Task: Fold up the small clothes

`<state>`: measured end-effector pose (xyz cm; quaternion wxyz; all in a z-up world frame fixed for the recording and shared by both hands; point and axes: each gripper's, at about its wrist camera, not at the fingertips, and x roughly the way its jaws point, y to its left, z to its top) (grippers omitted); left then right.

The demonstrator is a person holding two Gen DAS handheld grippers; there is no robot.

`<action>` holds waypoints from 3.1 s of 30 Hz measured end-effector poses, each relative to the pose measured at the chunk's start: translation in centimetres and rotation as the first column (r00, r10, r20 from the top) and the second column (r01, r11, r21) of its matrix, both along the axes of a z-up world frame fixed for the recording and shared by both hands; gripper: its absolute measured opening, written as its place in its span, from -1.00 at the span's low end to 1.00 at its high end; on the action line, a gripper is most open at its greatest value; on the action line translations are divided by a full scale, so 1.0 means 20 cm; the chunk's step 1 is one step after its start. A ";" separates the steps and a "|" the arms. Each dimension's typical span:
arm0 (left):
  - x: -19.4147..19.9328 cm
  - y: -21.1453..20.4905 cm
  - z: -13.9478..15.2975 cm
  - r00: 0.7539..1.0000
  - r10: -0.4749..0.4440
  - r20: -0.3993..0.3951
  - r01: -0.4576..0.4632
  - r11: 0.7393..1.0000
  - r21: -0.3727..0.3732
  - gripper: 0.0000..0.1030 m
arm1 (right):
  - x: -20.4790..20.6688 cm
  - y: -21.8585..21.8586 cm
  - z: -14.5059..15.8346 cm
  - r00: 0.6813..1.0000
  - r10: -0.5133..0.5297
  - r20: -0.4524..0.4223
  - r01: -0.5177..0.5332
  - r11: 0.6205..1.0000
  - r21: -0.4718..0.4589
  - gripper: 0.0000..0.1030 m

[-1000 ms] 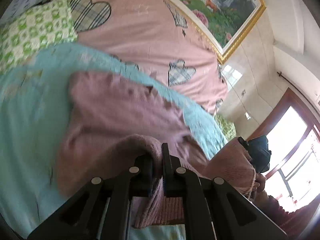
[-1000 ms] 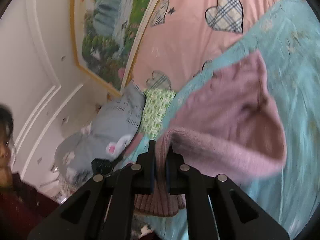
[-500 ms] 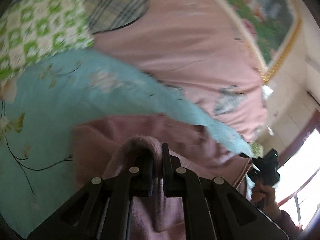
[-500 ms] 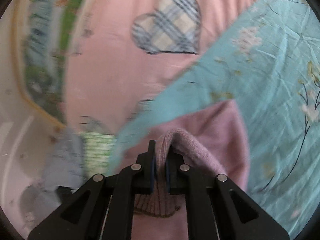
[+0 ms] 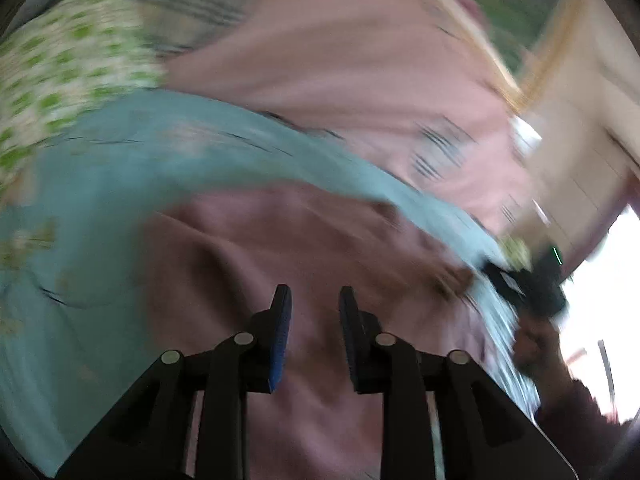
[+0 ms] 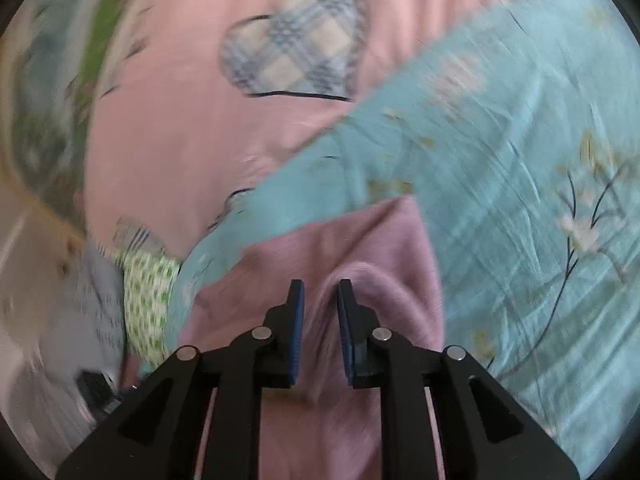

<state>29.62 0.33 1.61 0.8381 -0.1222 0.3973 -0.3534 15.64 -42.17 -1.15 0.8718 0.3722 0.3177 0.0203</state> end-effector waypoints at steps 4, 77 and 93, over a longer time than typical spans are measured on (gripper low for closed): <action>-0.17 -0.29 -0.06 0.974 -0.226 -0.028 0.227 0.973 0.039 -0.38 | -0.04 0.37 0.09 0.945 0.324 0.045 -0.318 0.942 -0.106 -0.63; -0.23 0.21 -0.38 0.811 0.532 -0.243 -0.555 0.832 -0.030 0.06 | -0.73 0.64 -0.02 0.996 0.086 -0.022 -0.089 0.981 -0.173 -0.11; -0.31 -0.28 0.02 0.963 0.268 -0.012 -0.268 0.960 -0.074 -0.64 | -0.76 0.40 -0.01 0.999 0.025 0.030 -0.023 0.998 -0.061 -0.11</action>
